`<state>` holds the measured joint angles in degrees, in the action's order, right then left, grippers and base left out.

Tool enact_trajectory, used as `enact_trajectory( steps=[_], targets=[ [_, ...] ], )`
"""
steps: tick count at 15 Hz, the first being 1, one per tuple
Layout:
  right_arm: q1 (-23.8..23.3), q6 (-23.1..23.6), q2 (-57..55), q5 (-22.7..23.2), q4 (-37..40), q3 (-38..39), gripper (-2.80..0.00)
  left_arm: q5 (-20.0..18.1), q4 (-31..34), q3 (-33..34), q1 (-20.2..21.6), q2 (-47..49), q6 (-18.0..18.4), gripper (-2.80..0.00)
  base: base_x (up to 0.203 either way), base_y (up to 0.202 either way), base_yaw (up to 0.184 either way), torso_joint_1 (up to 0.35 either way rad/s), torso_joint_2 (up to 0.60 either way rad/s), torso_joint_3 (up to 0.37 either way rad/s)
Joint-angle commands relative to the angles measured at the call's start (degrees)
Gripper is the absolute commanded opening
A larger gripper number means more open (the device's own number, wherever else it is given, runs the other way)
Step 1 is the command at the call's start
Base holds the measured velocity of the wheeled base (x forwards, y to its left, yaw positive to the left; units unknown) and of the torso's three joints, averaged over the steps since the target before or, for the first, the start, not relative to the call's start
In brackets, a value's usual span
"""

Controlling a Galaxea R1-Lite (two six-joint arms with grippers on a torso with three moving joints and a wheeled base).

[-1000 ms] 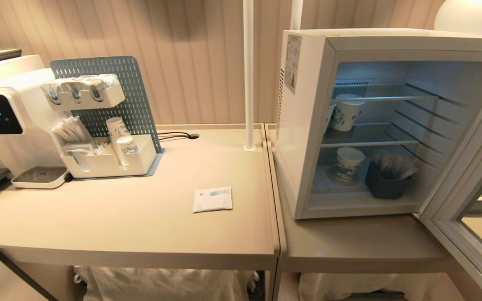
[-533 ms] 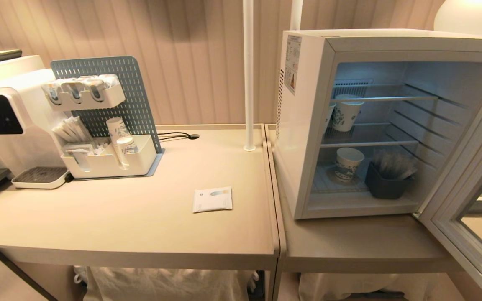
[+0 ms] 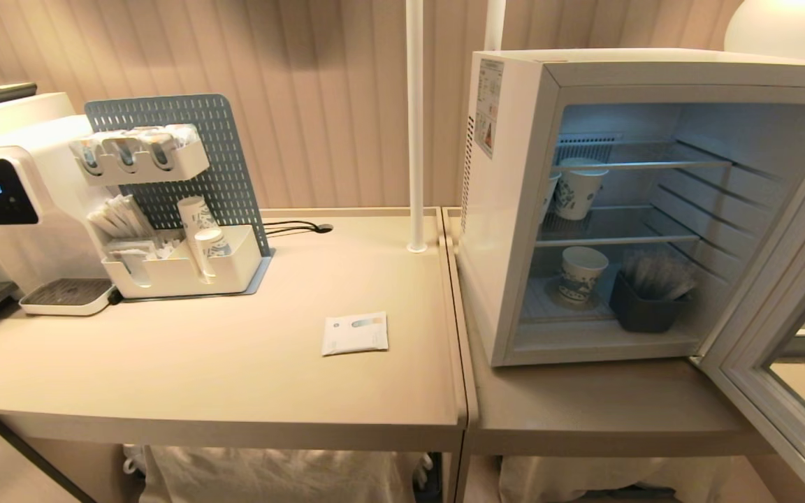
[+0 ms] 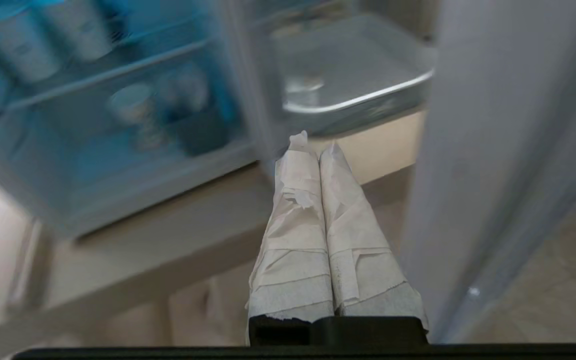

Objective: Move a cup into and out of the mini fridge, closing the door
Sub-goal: Close the freezer door

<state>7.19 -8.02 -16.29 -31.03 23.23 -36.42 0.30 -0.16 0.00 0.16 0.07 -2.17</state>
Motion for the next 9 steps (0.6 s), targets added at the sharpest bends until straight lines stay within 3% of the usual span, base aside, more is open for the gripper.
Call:
enact_trajectory(
  steps=[1, 3, 5, 7, 9],
  targets=[
    [0.0, 0.0, -0.1, -5.0, -1.4, 1.4, -2.8, 0.0, 0.0, 0.2, 0.0, 0.0, 0.0, -2.8, 0.0, 0.0, 0.0, 0.0, 0.0, 0.0],
    [-0.1, 1.4, -0.1, -3.6, -2.8, 0.2, -2.8, 0.0, 0.0, 0.2, 0.0, 0.0, 0.0, -2.8, 0.0, 0.0, 0.0, 0.0, 0.0, 0.0],
    [-4.4, 2.9, 0.4, -2.6, -3.1, 0.5, -2.8, 0.0, 0.0, 0.2, 0.1, 0.0, 0.0, -2.8, 0.0, 0.0, 0.0, 0.0, 0.0, 0.0],
    [-8.5, 3.0, 1.9, 4.3, -2.8, 2.1, -2.8, 0.0, 0.0, 0.1, 0.0, 0.0, 0.0, -2.8, 0.0, 0.0, 0.0, 0.0, 0.0, 0.0],
    [-8.4, 2.9, 6.0, 6.6, -3.0, 5.4, -2.8, 0.0, 0.0, 0.2, 0.0, 0.0, 0.0, -2.8, 0.0, 0.0, 0.0, 0.0, 0.0, 0.0]
  ],
)
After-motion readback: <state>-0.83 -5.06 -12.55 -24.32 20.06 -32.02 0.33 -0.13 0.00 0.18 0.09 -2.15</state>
